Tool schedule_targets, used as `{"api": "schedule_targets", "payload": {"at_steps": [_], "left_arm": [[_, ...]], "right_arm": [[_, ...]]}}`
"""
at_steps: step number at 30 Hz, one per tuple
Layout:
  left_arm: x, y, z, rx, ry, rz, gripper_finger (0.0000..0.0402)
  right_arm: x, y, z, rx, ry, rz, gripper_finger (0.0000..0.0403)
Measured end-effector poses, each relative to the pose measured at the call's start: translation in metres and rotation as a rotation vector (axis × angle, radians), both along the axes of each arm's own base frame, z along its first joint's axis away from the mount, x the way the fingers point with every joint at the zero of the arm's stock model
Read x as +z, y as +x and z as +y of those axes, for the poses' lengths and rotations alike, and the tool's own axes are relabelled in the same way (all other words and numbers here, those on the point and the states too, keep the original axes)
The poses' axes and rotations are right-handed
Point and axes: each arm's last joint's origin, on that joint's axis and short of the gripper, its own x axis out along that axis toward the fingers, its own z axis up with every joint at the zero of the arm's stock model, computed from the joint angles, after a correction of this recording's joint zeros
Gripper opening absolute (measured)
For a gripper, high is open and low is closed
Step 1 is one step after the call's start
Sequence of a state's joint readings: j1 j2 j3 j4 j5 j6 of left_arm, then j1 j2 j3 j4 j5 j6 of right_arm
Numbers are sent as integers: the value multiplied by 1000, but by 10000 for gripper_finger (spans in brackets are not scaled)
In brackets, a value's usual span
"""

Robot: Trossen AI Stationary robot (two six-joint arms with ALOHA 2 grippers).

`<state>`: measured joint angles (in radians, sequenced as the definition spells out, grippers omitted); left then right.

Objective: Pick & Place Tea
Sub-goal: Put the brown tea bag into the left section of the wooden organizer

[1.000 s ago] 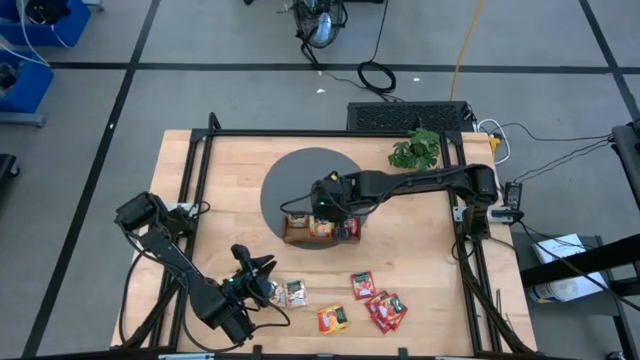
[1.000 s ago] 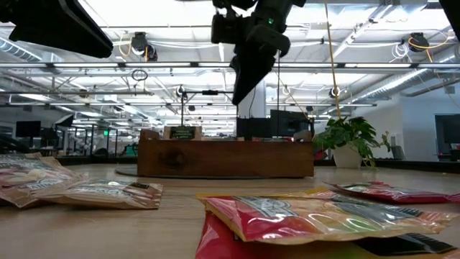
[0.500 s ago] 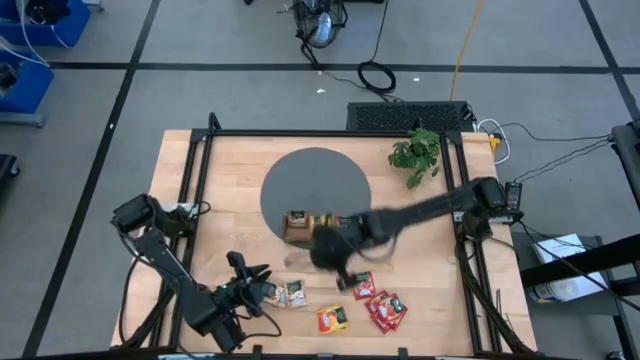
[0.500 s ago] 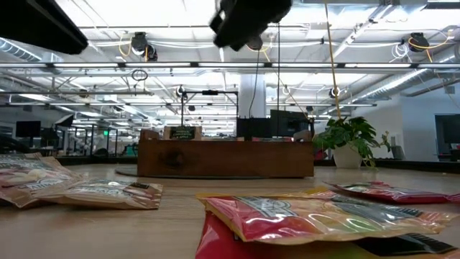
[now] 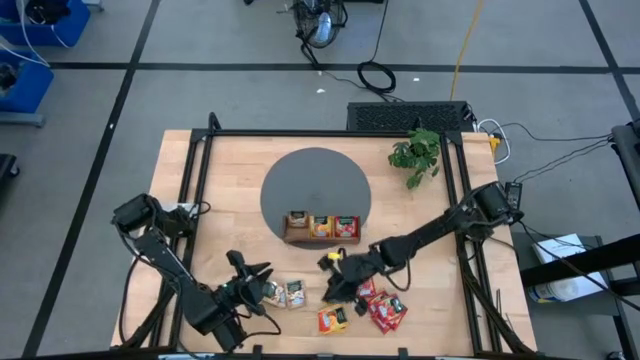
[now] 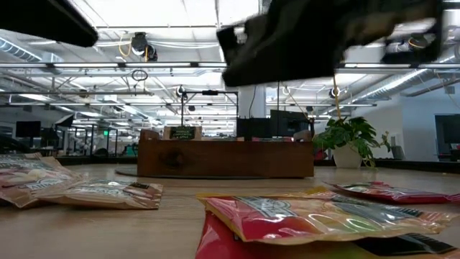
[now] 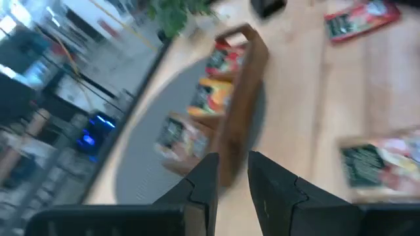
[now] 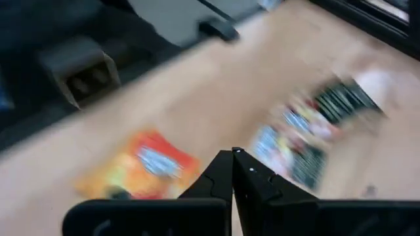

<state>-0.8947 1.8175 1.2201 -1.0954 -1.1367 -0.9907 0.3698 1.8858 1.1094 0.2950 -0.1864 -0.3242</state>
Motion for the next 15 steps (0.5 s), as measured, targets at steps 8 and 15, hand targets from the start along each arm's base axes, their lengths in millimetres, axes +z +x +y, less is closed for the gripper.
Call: {"api": "schedule_targets", "payload": {"at_steps": [8, 15], "left_arm": [[-6, 34, 29, 89, -103, 200, 88], [-6, 57, 16, -66, -291, 208, 88]], "right_arm": [[-20, -2, -46, -116, 145, 49, 0], [-13, 1, -47, -82, 211, -19, 0]]}}
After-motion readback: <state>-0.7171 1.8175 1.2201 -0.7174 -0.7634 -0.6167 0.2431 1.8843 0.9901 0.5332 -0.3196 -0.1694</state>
